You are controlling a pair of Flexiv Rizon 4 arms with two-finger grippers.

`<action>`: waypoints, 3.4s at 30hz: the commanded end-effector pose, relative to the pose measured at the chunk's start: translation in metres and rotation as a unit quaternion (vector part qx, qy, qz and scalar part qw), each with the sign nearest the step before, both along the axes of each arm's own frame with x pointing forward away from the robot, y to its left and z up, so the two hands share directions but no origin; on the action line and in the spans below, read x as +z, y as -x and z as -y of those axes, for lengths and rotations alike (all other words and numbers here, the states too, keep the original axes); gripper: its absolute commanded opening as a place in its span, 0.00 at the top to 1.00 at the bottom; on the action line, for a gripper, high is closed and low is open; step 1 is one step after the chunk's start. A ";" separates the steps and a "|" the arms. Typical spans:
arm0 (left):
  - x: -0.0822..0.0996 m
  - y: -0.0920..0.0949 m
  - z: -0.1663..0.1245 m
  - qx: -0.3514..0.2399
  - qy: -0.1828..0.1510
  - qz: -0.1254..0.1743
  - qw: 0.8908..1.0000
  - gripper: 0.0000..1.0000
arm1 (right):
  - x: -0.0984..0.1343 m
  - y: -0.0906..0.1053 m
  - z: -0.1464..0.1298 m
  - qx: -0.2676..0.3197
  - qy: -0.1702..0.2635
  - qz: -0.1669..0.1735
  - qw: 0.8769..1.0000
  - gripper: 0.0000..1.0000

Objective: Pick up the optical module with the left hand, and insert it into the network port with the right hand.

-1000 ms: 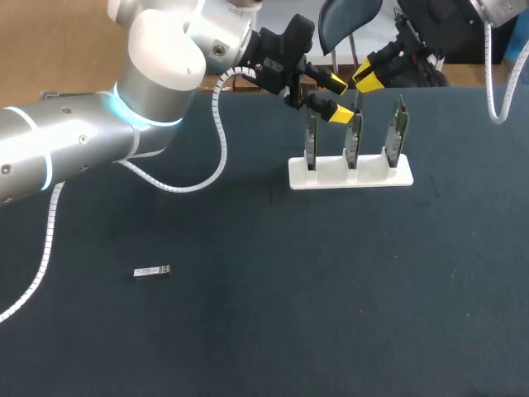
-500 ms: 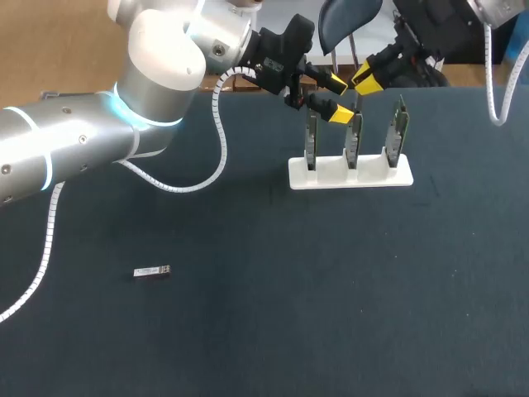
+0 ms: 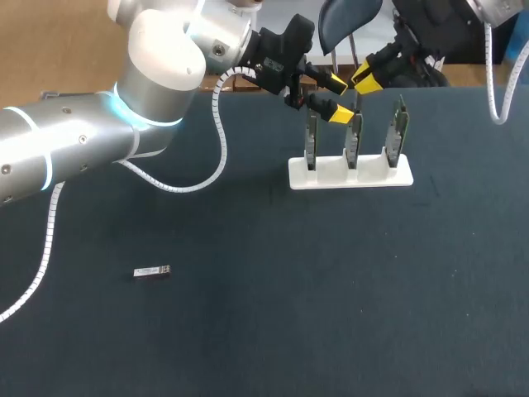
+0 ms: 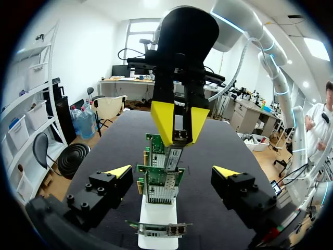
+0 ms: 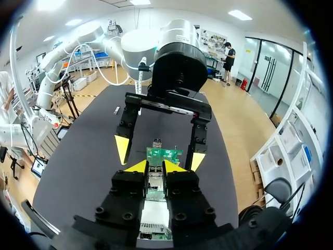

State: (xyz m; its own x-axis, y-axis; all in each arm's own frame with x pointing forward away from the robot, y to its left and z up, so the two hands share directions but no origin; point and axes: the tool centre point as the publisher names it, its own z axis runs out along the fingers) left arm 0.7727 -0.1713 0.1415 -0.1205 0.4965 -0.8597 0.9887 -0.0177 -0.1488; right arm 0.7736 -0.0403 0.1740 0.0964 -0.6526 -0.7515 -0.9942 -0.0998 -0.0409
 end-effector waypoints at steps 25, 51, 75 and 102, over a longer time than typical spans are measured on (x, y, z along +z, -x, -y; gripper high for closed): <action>0.000 -0.002 0.001 -0.002 -0.001 -0.001 1.000 0.00 | -0.005 0.006 0.000 -0.010 0.014 0.005 1.000 1.00; 0.000 -0.002 0.001 -0.002 -0.001 -0.001 1.000 0.00 | -0.003 0.005 -0.002 -0.020 0.014 0.017 1.000 1.00; 0.000 -0.002 0.001 -0.002 -0.001 -0.001 1.000 0.00 | -0.006 0.006 0.000 -0.027 0.015 0.015 0.999 1.00; 0.000 -0.002 0.001 -0.002 -0.001 -0.001 1.000 0.00 | -0.005 0.004 -0.001 -0.032 0.011 0.015 0.999 1.00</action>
State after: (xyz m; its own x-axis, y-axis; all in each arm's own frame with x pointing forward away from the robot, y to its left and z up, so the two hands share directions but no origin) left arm 0.7727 -0.1713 0.1415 -0.1204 0.4964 -0.8597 0.9887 -0.0178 -0.1488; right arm 0.7692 -0.0405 0.1706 0.0772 -0.6719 -0.7366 -0.9969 -0.0395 -0.0685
